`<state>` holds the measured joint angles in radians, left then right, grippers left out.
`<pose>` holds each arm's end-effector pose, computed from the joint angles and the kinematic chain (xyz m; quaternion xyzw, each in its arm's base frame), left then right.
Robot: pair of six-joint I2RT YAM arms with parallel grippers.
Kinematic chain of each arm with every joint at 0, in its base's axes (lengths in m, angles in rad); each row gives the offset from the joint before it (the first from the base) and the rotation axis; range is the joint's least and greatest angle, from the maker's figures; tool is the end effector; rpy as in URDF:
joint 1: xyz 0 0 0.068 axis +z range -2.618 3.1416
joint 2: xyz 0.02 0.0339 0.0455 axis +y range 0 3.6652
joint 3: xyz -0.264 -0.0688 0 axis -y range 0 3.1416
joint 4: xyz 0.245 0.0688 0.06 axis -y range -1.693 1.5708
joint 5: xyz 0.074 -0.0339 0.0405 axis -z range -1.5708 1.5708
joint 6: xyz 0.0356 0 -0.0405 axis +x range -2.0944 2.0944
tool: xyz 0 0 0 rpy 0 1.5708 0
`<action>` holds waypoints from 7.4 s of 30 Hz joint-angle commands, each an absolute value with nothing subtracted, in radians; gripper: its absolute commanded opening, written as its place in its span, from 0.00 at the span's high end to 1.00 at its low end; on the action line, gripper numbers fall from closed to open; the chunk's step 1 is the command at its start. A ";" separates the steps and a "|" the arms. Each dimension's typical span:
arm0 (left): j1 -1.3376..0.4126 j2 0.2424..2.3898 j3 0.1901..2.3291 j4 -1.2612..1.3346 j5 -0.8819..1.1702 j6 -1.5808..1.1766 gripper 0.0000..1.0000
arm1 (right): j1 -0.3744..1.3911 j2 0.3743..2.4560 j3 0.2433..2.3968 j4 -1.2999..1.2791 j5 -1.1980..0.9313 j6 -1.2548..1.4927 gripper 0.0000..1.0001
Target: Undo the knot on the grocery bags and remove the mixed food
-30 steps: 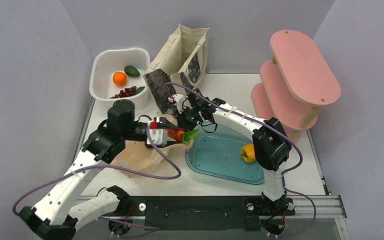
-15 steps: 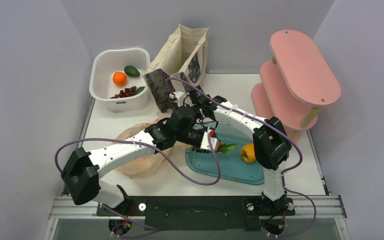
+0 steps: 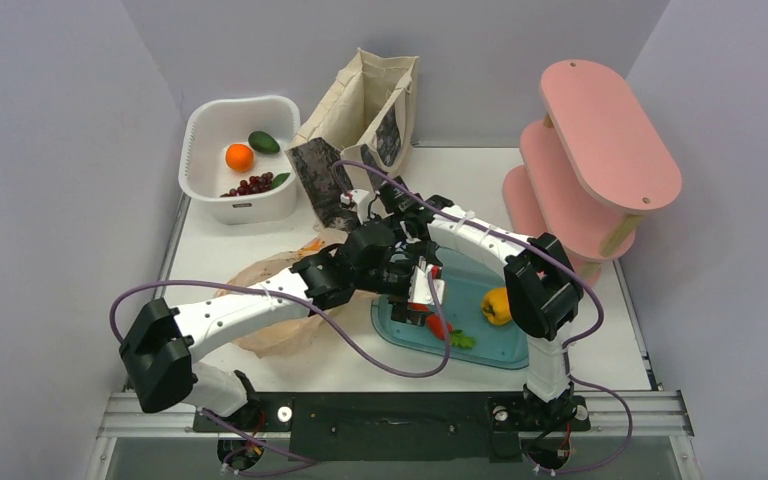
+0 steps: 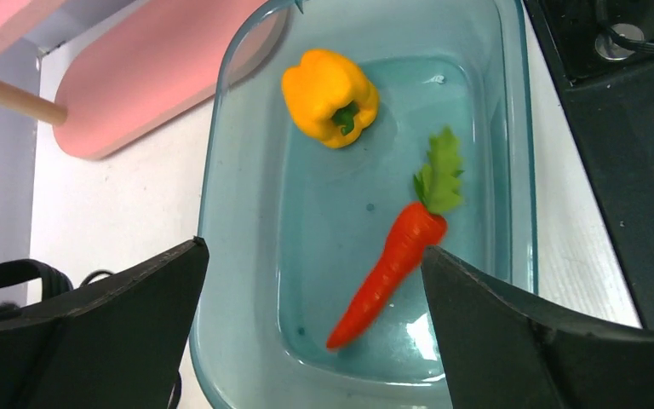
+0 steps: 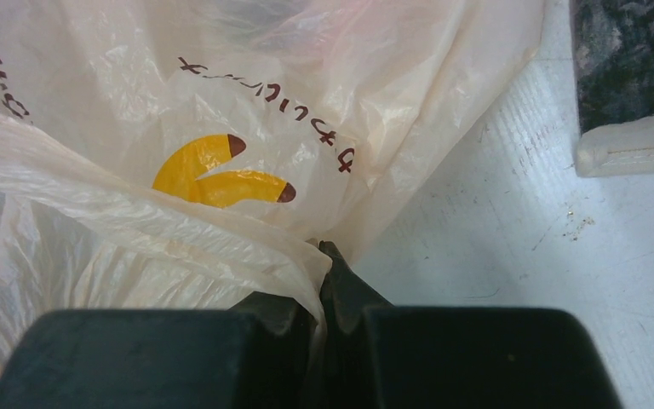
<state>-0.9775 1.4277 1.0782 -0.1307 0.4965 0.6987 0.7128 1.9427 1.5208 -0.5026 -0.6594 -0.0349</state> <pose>0.1685 -0.2802 0.2986 0.7013 0.4596 -0.2779 0.4687 0.3077 0.2948 0.2323 -0.4234 0.7977 0.3894 0.1813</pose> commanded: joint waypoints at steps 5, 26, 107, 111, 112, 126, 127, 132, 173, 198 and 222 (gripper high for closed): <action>-0.916 1.167 1.169 -0.309 0.477 0.529 0.03 | 0.716 1.886 1.536 -0.457 -0.659 -0.026 1.00; -0.158 0.833 0.848 -0.982 0.651 1.026 0.26 | 0.808 1.805 1.527 -0.498 -0.571 -0.072 1.00; -0.177 0.991 0.526 -0.091 0.325 0.063 0.64 | 0.807 1.811 1.492 -0.443 -0.569 -0.078 1.00; -0.180 0.992 0.520 -0.023 0.352 -0.045 0.48 | 0.808 1.819 1.508 -0.438 -0.583 -0.061 1.00; -0.182 1.010 0.523 0.000 0.352 -0.062 0.48 | 0.808 1.820 1.512 -0.435 -0.588 -0.054 1.00; -0.259 1.317 0.550 0.368 0.044 -0.363 0.46 | 0.809 1.856 1.567 -0.437 -0.665 0.000 1.00; -0.260 1.327 0.546 0.387 0.043 -0.371 0.46 | 0.807 1.860 1.572 -0.440 -0.670 0.012 1.00; -0.271 1.394 0.515 0.531 0.036 -0.367 0.45 | 0.798 1.897 1.607 -0.458 -0.710 0.068 1.00; -0.209 1.129 0.477 0.298 0.274 -0.256 0.98 | 0.723 1.915 1.631 -0.468 -0.762 0.118 1.00; 0.034 1.006 1.084 -0.127 0.614 -0.340 0.98 | 0.738 1.931 1.603 -0.492 -0.690 0.012 1.00; 0.282 2.095 2.078 -0.338 0.435 -0.216 0.40 | 0.781 1.898 1.592 -0.500 -0.642 -0.035 1.00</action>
